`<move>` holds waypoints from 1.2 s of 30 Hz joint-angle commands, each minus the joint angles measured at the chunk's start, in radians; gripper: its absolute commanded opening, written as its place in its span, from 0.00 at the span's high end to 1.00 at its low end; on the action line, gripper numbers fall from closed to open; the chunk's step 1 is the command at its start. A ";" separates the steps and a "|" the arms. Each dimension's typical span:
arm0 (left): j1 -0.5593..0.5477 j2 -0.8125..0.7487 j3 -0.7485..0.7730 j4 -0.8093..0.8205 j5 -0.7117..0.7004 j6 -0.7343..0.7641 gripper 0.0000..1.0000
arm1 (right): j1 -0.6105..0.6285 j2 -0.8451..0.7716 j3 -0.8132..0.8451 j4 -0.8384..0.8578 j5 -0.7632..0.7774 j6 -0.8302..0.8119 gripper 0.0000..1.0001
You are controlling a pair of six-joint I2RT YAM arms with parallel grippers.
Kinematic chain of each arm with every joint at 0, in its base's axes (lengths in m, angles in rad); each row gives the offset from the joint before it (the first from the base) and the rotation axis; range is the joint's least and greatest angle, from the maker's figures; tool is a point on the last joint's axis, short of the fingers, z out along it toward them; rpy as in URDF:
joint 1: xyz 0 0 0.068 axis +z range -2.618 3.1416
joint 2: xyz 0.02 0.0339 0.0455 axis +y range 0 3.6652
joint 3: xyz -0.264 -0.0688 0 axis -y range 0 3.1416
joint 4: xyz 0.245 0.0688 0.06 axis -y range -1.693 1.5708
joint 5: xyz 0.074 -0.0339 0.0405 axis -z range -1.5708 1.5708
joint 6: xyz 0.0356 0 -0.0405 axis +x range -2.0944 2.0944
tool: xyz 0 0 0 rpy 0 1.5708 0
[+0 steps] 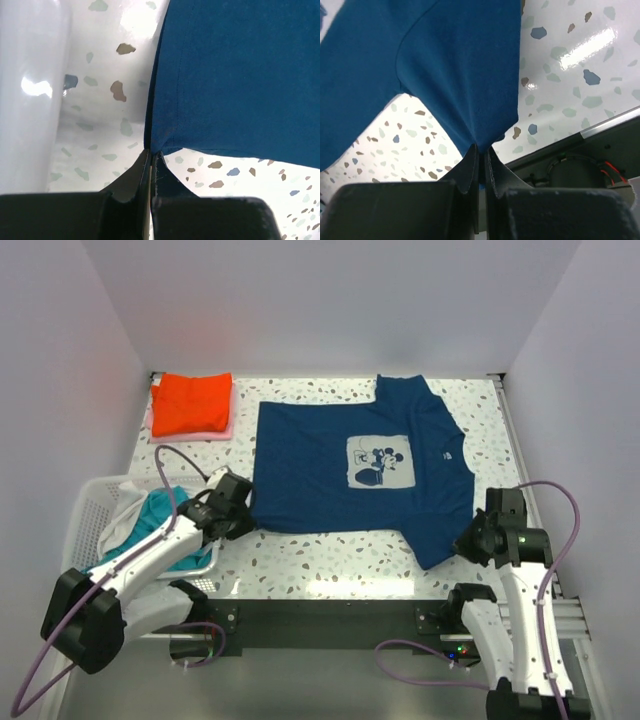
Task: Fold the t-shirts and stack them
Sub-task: Flatten the tshirt out, then fold the tshirt
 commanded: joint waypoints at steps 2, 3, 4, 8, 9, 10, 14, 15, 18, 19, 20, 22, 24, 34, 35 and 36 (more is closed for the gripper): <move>-0.009 -0.063 -0.037 -0.030 0.014 -0.042 1.00 | 0.006 -0.053 0.059 -0.134 0.022 -0.021 1.00; -0.011 -0.072 -0.037 -0.040 0.013 -0.043 1.00 | 0.007 -0.057 0.058 -0.135 0.018 -0.024 1.00; -0.014 -0.086 -0.038 -0.050 0.008 -0.052 1.00 | 0.007 -0.066 0.070 -0.147 0.019 -0.024 1.00; -0.020 -0.123 -0.043 -0.065 0.005 -0.054 1.00 | 0.007 -0.073 0.088 -0.148 0.042 -0.026 1.00; -0.020 -0.124 -0.041 -0.064 0.005 -0.051 1.00 | 0.007 -0.070 0.085 -0.143 0.036 -0.027 1.00; -0.020 -0.124 -0.038 -0.067 0.005 -0.050 1.00 | 0.007 -0.066 0.085 -0.132 0.039 -0.030 1.00; -0.020 -0.129 -0.009 -0.102 -0.006 -0.060 1.00 | 0.006 -0.039 0.110 -0.114 0.071 -0.035 1.00; -0.020 -0.129 -0.005 -0.099 -0.004 -0.060 1.00 | 0.007 -0.031 0.110 -0.108 0.071 -0.037 1.00; -0.020 -0.121 0.015 -0.087 0.002 -0.048 1.00 | 0.007 0.010 0.116 -0.072 0.073 -0.049 1.00; -0.018 -0.105 0.023 -0.082 0.002 -0.039 1.00 | 0.007 0.019 0.113 -0.050 0.071 -0.050 1.00; -0.018 -0.092 0.043 -0.082 -0.001 -0.034 1.00 | 0.007 0.030 0.112 -0.036 0.061 -0.050 1.00; -0.015 -0.045 0.067 -0.079 -0.019 -0.022 1.00 | 0.006 0.065 0.108 0.009 0.050 -0.050 1.00; -0.008 -0.010 0.107 -0.079 -0.024 -0.016 1.00 | 0.007 0.090 0.118 0.038 0.050 -0.049 1.00; 0.046 0.135 0.233 -0.039 -0.032 0.044 1.00 | 0.006 0.236 0.213 0.196 0.060 -0.043 1.00; 0.052 0.142 0.239 -0.034 -0.032 0.050 1.00 | 0.006 0.262 0.220 0.204 0.064 -0.044 1.00; 0.058 0.150 0.245 -0.028 -0.030 0.059 1.00 | 0.006 0.272 0.226 0.216 0.065 -0.044 1.00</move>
